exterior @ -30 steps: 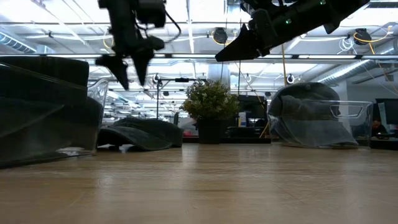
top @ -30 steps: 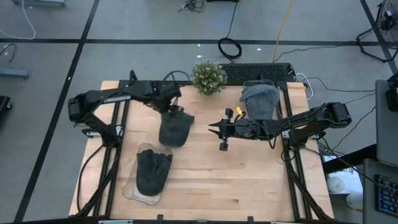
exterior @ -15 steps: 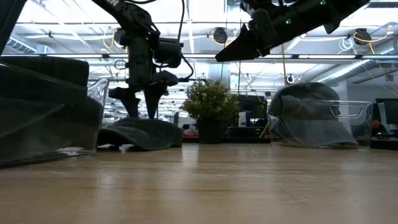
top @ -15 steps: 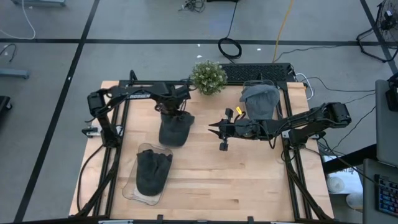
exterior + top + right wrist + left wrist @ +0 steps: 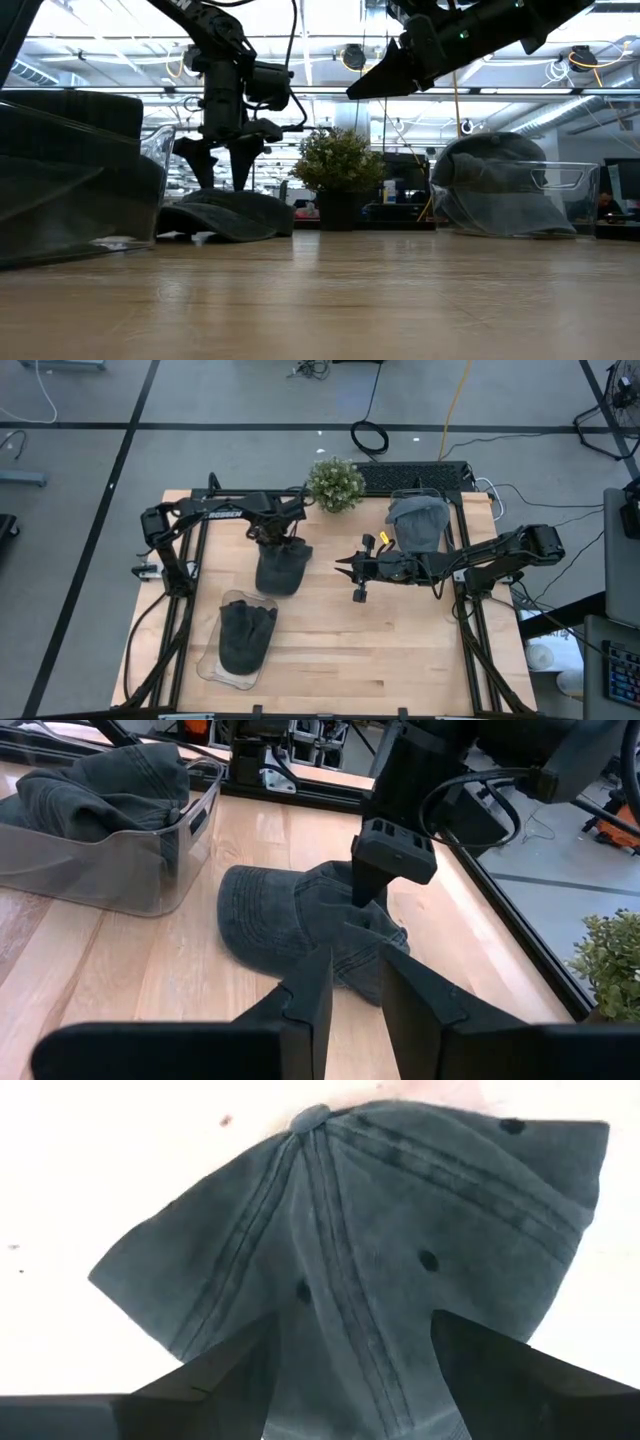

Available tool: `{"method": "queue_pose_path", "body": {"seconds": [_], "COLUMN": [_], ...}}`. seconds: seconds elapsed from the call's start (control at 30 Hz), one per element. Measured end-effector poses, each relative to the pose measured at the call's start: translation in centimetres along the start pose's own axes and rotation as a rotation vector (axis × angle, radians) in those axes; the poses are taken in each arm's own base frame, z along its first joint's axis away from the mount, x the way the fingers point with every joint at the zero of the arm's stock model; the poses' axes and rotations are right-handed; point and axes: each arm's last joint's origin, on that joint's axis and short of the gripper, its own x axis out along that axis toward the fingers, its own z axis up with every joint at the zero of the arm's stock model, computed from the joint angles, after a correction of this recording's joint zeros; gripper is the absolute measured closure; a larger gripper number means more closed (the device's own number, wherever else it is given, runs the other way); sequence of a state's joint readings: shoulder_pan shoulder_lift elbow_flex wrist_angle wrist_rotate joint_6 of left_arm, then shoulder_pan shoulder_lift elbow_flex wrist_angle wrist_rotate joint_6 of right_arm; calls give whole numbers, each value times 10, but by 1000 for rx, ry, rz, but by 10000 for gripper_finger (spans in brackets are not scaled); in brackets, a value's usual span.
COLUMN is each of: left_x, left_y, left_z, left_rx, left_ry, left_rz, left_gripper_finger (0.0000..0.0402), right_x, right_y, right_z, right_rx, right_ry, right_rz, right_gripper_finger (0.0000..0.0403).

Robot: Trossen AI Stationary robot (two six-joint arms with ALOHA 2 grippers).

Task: Pick & Place hat
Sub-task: Put the black cap into the bottom transparent bin

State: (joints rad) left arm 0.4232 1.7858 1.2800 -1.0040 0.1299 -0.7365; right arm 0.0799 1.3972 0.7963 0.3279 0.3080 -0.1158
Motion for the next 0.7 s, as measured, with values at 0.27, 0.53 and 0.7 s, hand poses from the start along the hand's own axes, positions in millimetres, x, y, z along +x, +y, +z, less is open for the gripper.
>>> {"method": "queue_pose_path", "body": {"seconds": [0.27, 0.53, 0.7], "left_x": [35, 45, 39], "left_y": [-3, -1, 0], "left_z": [8, 11, 10], "left_rx": [-3, 30, 49], "left_ry": [106, 170, 169], "left_rz": [40, 12, -23], "left_gripper_finger": [133, 161, 264], "right_x": [0, 0, 0], "right_y": [0, 0, 0], "right_z": [0, 0, 0], "right_rx": [0, -1, -1], "right_ry": [1, 3, 3], "right_rz": [1, 1, 1], "right_gripper_finger": [328, 328, 328]}}
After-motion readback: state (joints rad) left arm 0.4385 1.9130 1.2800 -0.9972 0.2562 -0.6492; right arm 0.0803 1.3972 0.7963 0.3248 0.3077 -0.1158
